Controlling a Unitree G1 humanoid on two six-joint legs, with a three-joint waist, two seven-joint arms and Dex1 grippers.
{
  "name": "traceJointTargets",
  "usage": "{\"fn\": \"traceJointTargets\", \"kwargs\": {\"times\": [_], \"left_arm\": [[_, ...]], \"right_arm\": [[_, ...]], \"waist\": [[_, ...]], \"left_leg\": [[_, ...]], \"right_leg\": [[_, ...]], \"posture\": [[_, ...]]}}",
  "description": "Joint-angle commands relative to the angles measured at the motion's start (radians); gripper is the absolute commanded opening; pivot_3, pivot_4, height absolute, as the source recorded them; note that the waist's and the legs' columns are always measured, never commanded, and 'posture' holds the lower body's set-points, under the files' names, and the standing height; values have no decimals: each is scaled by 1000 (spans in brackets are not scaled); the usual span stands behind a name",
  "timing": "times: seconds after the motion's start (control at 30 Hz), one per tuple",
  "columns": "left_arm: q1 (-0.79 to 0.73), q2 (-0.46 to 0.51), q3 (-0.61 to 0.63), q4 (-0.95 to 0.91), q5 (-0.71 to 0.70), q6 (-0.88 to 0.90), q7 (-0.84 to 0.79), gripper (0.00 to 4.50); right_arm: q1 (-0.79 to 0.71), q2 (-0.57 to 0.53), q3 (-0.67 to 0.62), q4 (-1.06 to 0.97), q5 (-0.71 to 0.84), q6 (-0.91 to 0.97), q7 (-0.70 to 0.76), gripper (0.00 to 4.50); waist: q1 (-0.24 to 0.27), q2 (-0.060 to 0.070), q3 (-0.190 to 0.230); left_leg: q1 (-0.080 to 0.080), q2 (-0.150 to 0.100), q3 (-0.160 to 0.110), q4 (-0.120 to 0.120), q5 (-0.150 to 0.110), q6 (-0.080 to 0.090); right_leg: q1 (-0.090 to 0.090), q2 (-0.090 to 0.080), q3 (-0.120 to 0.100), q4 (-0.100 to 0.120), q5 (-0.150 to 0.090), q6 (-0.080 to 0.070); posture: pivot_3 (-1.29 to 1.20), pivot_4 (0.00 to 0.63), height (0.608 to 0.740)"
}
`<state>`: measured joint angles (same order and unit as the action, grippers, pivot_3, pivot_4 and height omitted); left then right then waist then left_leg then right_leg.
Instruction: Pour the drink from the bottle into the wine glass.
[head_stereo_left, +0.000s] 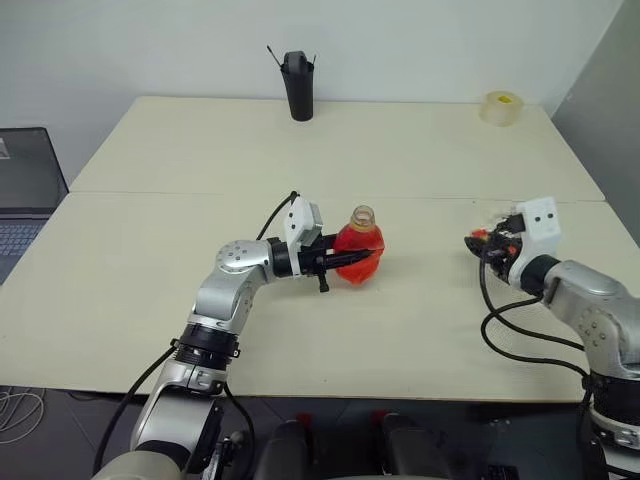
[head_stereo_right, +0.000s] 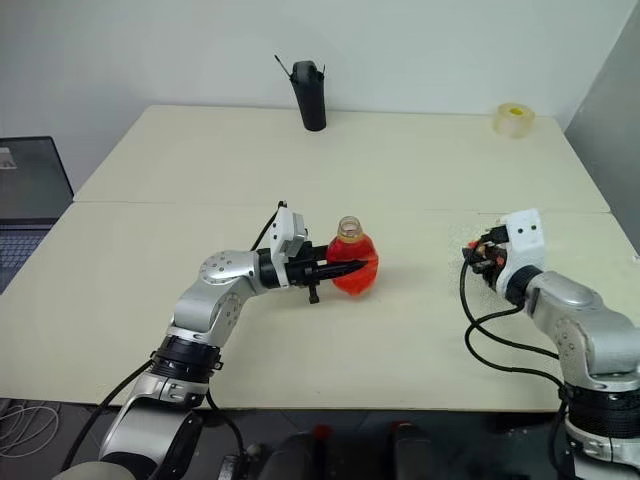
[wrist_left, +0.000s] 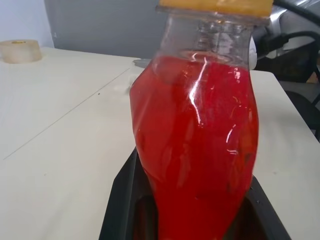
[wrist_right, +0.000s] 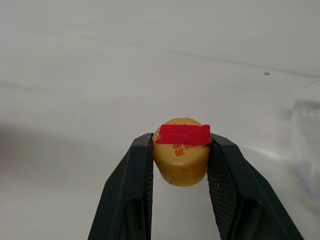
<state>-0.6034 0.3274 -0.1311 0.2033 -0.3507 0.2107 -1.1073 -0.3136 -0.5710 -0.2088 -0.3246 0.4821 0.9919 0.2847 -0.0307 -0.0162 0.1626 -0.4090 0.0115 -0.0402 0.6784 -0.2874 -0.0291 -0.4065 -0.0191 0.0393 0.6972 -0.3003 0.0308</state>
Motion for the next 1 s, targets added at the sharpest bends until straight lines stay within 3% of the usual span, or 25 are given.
{"fn": "traceJointTargets", "kwargs": {"times": [0.03,0.3,0.33,0.6,0.83,1.0], "left_arm": [[-20,4,18,-34,-15,-20,-7,774],[-19,-2,12,-34,-16,-19,-6,774],[-23,-4,13,-30,-15,-20,-6,774],[-31,3,20,-11,-11,-27,-9,774],[-36,20,60,-2,-21,-9,24,774],[-40,26,161,41,-28,6,153,774]], "right_arm": [[60,1,-24,-29,-8,8,-4,1186],[67,33,-70,20,-39,5,-76,1186],[53,41,-83,27,-37,3,-85,1926],[37,22,-83,-8,-6,46,-56,4500],[-43,-112,-46,-186,88,103,96,4500],[-118,-166,12,-331,231,119,238,4500]], "waist": [[2,0,0],[-1,0,0],[-2,0,0],[1,0,0],[-2,0,0],[-2,0,0]], "left_leg": [[0,0,0,0,0,0],[0,0,1,0,0,0],[1,0,1,0,0,0],[1,0,1,0,0,0],[1,0,1,0,0,1],[1,0,0,0,0,1]], "right_leg": [[0,0,0,0,0,0],[1,0,0,0,0,0],[1,0,0,0,0,0],[1,0,1,0,0,0],[0,0,1,0,0,0],[1,1,0,0,0,0]], "posture": [[0,150,740],[0,150,740],[0,150,740],[0,150,740],[0,150,740],[0,150,740]]}}
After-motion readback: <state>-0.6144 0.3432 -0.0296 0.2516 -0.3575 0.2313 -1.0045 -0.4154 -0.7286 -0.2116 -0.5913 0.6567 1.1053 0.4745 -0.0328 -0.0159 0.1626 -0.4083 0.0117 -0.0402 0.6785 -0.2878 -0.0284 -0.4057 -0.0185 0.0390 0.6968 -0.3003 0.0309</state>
